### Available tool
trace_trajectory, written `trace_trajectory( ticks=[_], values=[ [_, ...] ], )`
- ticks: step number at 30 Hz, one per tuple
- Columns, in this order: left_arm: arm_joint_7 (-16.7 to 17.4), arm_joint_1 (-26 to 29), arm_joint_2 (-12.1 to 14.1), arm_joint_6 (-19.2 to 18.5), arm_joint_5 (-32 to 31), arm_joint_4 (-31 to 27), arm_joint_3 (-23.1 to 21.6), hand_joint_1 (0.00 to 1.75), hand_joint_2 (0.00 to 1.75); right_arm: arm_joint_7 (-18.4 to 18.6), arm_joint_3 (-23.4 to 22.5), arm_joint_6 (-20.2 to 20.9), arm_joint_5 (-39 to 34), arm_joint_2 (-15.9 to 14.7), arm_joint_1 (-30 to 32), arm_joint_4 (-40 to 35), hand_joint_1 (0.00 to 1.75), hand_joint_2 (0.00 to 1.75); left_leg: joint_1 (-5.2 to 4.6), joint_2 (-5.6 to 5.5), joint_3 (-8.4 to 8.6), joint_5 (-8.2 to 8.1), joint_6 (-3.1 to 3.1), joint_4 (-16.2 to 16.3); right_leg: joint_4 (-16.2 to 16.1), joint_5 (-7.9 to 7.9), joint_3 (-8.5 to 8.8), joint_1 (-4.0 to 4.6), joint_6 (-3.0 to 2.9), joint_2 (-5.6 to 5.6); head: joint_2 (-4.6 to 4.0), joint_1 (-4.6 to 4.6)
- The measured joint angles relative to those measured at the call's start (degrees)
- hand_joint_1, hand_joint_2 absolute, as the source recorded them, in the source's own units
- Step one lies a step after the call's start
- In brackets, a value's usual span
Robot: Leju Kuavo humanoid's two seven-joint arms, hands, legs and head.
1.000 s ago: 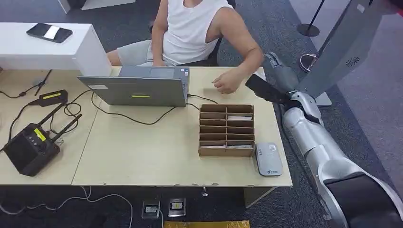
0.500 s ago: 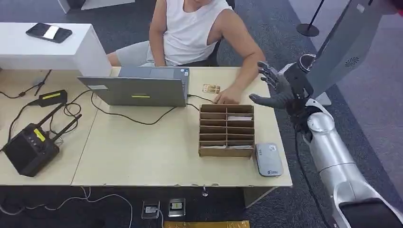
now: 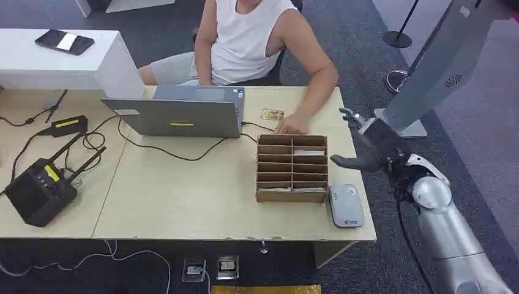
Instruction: Pass the card to the sensor for recognition and then transmit it.
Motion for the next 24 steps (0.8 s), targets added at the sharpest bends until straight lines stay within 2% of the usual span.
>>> trace_trajectory(
  ticks=[4,9,20,22,24],
  values=[
    [0.00,0.17,0.44,0.00,-0.02,0.00,0.46,0.00,1.75,2.45,1.47,-0.04,8.19,-0.22,4.59,-3.85,0.00,1.75,0.00,0.08,-0.01,-0.04,-0.05,0.00,0.00,0.00,-0.09,0.00,-0.01,0.08,0.00,-0.02],
    [0.00,0.41,0.46,0.20,0.02,0.00,0.55,0.00,1.75,2.63,3.35,-0.90,15.44,-0.66,7.47,-6.69,0.00,1.75,0.01,0.06,-0.01,-0.03,-0.06,-0.02,0.00,-0.02,-0.06,0.00,-0.04,0.08,0.00,-0.02],
    [0.00,0.67,0.44,0.27,0.37,0.00,0.94,0.00,1.75,0.86,5.90,-0.98,18.56,-0.85,8.99,-7.72,0.00,1.75,0.00,0.06,0.00,-0.03,-0.06,-0.01,0.01,-0.02,-0.06,0.00,-0.04,0.09,0.00,-0.02],
    [0.00,0.66,0.44,0.29,0.44,0.00,1.03,0.00,1.75,0.35,6.25,-2.66,22.27,-0.85,9.04,-7.72,0.00,1.75,0.00,0.06,0.00,-0.03,-0.06,-0.01,0.01,-0.02,-0.06,0.00,-0.04,0.09,0.00,-0.02],
    [0.18,0.66,0.41,0.40,0.46,0.00,1.34,0.00,1.75,0.20,6.65,-6.15,26.99,-0.79,9.11,-7.72,0.00,1.75,0.01,0.06,0.00,-0.03,-0.06,-0.01,0.01,-0.02,-0.06,0.00,-0.04,0.09,0.00,-0.02]
  ],
)
